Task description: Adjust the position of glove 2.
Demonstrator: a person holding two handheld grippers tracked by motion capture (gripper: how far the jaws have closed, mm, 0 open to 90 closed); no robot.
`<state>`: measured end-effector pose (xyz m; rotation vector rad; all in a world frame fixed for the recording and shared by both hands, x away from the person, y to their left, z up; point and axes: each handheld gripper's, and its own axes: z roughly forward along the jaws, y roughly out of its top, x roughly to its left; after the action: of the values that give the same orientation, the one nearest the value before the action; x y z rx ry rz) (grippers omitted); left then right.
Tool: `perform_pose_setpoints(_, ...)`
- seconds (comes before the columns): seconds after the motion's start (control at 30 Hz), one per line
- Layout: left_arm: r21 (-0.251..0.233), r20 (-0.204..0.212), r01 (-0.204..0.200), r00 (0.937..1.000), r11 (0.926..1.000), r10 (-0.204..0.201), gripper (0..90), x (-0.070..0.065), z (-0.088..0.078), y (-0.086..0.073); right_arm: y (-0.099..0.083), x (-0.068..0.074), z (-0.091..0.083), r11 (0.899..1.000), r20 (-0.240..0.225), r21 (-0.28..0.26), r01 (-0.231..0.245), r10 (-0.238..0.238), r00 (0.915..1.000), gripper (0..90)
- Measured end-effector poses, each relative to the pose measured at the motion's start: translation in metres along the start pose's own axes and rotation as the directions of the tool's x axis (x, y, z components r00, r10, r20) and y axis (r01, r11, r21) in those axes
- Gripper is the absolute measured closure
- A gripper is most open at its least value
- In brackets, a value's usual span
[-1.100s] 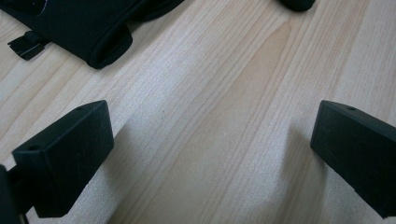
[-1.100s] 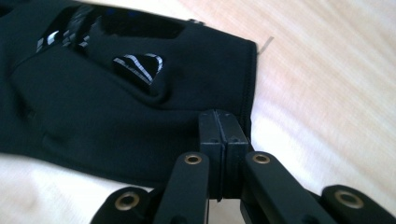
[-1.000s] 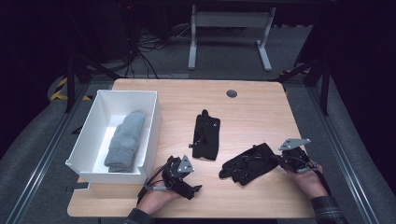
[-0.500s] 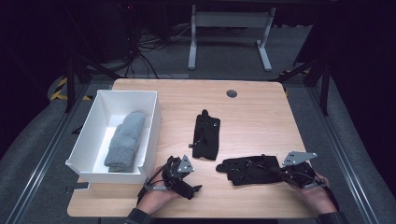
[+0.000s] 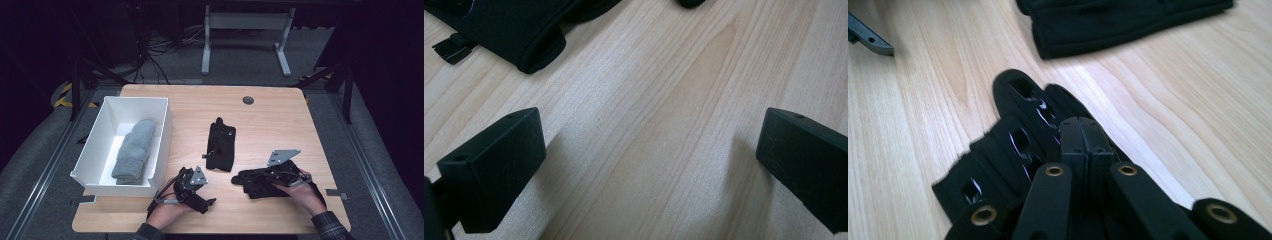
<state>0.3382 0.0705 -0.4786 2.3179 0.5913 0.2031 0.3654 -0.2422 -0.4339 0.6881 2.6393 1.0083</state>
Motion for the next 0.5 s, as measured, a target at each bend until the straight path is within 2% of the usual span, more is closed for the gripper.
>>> perform_pose_setpoints(0.03, 0.000, 0.001, 0.000, 1.0000, 1.0000, 0.000, 0.0, 0.000, 0.000, 0.000, 0.005, 0.002, 0.009, 1.000, -0.009, 0.010, 0.013, -0.013, 0.9999, 90.0)
perform_pose_setpoints(0.17, 0.000, 0.001, 0.000, 1.0000, 1.0000, 0.000, 0.0, 0.000, 0.000, 0.000, 0.009, 0.001, 0.022, 0.999, -0.006, 0.046, 0.029, -0.029, 0.9996, 90.0)
perform_pose_setpoints(0.23, 0.000, 0.001, 0.000, 1.0000, 1.0000, 0.000, 0.0, 0.000, 0.000, 0.000, 0.009, 0.000, 0.024, 0.999, 0.000, 0.047, 0.026, -0.026, 0.9997, 90.0)
perform_pose_setpoints(0.4, 0.000, 0.001, -0.001, 1.0000, 1.0000, 0.001, 0.0, 0.000, 0.000, 0.000, 0.009, -0.015, 0.025, 0.999, 0.059, 0.042, -0.008, 0.006, 0.9982, 90.0)
perform_pose_setpoints(0.5, 0.000, 0.001, -0.001, 1.0000, 1.0000, 0.001, 0.0, 0.000, 0.000, 0.000, 0.007, -0.028, 0.023, 0.998, 0.104, 0.045, -0.034, 0.029, 0.9941, 90.0)
